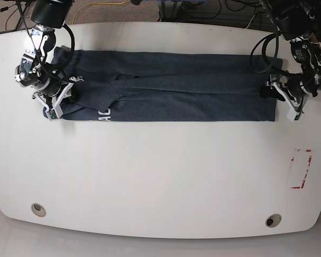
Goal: Layout the t-shirt on the table in an organized manner, then fold the t-shirt properly
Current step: 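Move the left gripper to the strip's end and grasp it, then fold the strip's end with the left gripper toward the right gripper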
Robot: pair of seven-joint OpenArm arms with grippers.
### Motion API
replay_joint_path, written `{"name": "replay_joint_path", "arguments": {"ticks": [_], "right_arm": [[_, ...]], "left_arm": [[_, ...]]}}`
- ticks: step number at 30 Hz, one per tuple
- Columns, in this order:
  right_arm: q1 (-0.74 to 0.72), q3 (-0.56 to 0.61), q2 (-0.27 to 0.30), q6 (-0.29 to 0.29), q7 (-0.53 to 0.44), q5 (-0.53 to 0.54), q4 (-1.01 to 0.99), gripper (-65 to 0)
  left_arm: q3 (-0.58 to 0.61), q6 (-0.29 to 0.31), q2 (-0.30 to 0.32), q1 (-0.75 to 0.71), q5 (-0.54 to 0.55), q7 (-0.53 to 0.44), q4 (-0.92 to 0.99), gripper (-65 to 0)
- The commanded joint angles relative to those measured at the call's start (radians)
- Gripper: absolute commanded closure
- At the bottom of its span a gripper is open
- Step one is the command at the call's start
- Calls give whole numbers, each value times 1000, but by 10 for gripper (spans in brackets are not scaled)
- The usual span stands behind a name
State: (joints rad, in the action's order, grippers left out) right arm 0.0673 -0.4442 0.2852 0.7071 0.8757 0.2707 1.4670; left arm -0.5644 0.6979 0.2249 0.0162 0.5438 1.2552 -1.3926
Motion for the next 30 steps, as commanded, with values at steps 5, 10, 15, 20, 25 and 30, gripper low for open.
{"name": "replay_joint_path", "arguments": {"ticks": [5,10,15,20,25,30], "right_arm": [[-4,-5,10,-9,41,-23,4,-140],[-4,-5,10,-9,41,-23,4,-138],[-4,-5,10,-9,40,-23,4,-138],[-4,-5,10,-9,40,-23,4,-138],[-4,-5,10,-9,40,-23,4,-138],[-4,-5,10,-9,40,-21,7,-138]], "left_arm": [[45,0,5,-9,-17,30,-4,-296],[43,0,6,-9,-26,30,-4,-139],[43,0,5,-11,-74,24,-55,-42],[45,0,5,-38,-107,16,-153,-40],[108,0,9,-54,-104,22,-304,-40],[228,0,3,-91,-101,28,-454,-42]]}}
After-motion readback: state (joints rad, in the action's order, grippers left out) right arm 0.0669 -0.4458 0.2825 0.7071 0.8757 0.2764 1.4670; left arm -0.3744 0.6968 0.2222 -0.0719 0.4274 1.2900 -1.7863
